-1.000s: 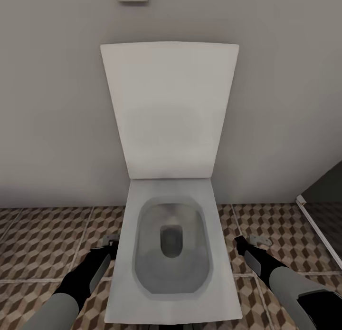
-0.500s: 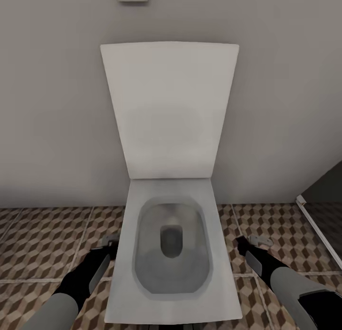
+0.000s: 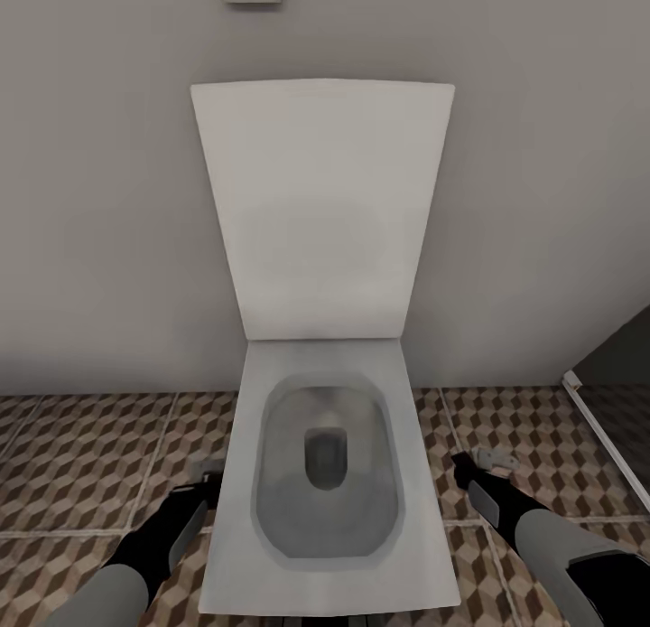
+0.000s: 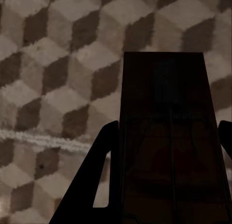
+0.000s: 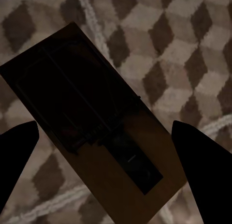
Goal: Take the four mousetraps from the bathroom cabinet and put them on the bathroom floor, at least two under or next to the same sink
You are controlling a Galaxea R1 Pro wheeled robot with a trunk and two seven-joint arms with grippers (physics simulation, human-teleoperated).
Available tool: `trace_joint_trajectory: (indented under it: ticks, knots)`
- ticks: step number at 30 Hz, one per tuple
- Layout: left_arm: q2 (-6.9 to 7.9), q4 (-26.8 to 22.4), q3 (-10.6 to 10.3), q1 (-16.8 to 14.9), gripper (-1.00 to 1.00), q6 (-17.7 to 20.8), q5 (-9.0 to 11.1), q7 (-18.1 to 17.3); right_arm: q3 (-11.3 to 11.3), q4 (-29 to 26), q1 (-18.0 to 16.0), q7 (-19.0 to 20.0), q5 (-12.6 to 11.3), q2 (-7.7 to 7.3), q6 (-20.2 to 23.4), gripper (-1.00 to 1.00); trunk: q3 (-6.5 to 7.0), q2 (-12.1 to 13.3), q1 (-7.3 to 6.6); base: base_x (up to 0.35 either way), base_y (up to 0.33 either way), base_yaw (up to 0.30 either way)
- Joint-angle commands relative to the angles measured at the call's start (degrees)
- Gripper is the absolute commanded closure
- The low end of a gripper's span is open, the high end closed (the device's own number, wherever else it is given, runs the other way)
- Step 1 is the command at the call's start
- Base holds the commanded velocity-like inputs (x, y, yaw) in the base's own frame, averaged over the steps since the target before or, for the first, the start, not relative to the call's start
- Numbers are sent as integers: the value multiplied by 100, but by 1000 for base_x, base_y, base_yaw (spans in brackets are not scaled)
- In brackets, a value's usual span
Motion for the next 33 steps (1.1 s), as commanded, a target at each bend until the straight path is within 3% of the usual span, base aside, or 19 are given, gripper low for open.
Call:
trace_joint_trajectory:
  ticks: [1,10,19,33]
  knots:
    - [9,19,-40,-2,100,-2,53,64,50,-8,1,-32,-31,-3,40,100,-4,-2,-1,0,0,0]
    - [32,260,6,-2,100,-459,145,-5,50,377,1,41,-29,14,-40,100,-4,-2,-1,0,0,0]
    - [39,721,23,-2,100,-511,146,4,59,882,2,333,-29,49,-198,100,-4,-2,-1,0,0,0]
    - [47,772,17,-2,100,-563,113,64,59,942,228,526,-21,60,-213,100,-4,-2,-1,0,0,0]
